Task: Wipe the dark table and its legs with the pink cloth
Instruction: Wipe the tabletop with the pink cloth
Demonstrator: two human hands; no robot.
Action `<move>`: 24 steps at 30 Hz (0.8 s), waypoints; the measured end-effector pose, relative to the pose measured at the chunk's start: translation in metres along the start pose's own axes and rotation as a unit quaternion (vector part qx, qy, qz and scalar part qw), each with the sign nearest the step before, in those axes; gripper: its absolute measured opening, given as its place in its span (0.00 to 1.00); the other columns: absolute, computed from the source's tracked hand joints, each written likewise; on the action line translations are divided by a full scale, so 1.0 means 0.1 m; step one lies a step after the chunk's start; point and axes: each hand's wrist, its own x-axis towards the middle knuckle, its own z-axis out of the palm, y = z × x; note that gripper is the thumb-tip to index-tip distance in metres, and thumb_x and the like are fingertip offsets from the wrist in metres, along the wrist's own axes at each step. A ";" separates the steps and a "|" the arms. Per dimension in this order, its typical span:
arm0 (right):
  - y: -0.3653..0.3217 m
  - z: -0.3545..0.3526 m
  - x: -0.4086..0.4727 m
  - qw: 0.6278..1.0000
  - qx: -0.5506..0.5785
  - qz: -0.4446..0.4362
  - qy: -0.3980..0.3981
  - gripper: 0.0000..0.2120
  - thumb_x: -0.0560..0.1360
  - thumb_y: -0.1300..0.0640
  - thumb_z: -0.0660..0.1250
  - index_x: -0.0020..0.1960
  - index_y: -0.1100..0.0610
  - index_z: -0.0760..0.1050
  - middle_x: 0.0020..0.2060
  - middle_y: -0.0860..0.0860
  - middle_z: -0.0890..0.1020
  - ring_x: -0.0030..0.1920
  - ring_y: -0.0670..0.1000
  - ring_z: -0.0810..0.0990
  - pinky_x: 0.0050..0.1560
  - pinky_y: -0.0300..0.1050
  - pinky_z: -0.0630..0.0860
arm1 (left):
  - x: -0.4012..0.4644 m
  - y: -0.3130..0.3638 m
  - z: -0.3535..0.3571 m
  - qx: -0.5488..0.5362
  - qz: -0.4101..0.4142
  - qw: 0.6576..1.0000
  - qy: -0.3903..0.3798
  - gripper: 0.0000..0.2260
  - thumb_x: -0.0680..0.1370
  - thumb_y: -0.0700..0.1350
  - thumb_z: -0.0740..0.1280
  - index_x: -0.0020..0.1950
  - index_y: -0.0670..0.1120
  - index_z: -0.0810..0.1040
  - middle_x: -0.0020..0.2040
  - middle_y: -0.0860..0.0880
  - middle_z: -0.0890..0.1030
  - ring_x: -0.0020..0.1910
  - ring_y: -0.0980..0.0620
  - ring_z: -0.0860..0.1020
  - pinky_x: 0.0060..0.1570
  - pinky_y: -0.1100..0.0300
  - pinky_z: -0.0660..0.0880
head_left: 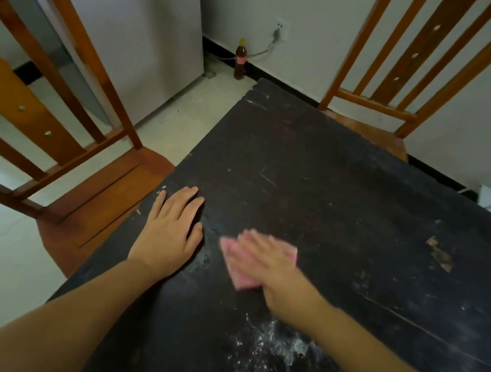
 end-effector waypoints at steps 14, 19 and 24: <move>1.30 -1.39 1.57 0.931 -0.045 0.290 0.215 0.30 0.74 0.72 0.54 0.73 0.52 0.60 0.73 0.57 0.61 0.73 0.60 0.58 0.72 0.56 0.54 | 0.02 -0.04 0.06 0.016 0.014 1.000 0.017 0.22 0.77 0.51 0.50 0.65 0.42 0.69 0.68 0.44 0.69 0.70 0.48 0.63 0.70 0.46 0.54; 0.56 -0.71 1.47 0.979 -0.056 0.121 0.155 0.37 0.73 0.75 0.54 0.75 0.48 0.52 0.76 0.53 0.53 0.76 0.52 0.49 0.72 0.43 0.38 | 0.03 -0.02 0.01 -0.043 0.006 0.999 0.024 0.22 0.76 0.50 0.49 0.62 0.40 0.70 0.66 0.43 0.70 0.68 0.49 0.63 0.71 0.49 0.51; 0.08 -0.06 0.52 0.999 -0.007 -0.035 0.021 0.36 0.71 0.74 0.52 0.74 0.48 0.54 0.75 0.50 0.54 0.75 0.48 0.48 0.73 0.37 0.38 | -0.26 -0.12 -0.23 -0.149 -0.103 0.979 0.097 0.12 0.76 0.40 0.59 0.59 0.40 0.72 0.60 0.41 0.73 0.63 0.44 0.69 0.67 0.44 0.62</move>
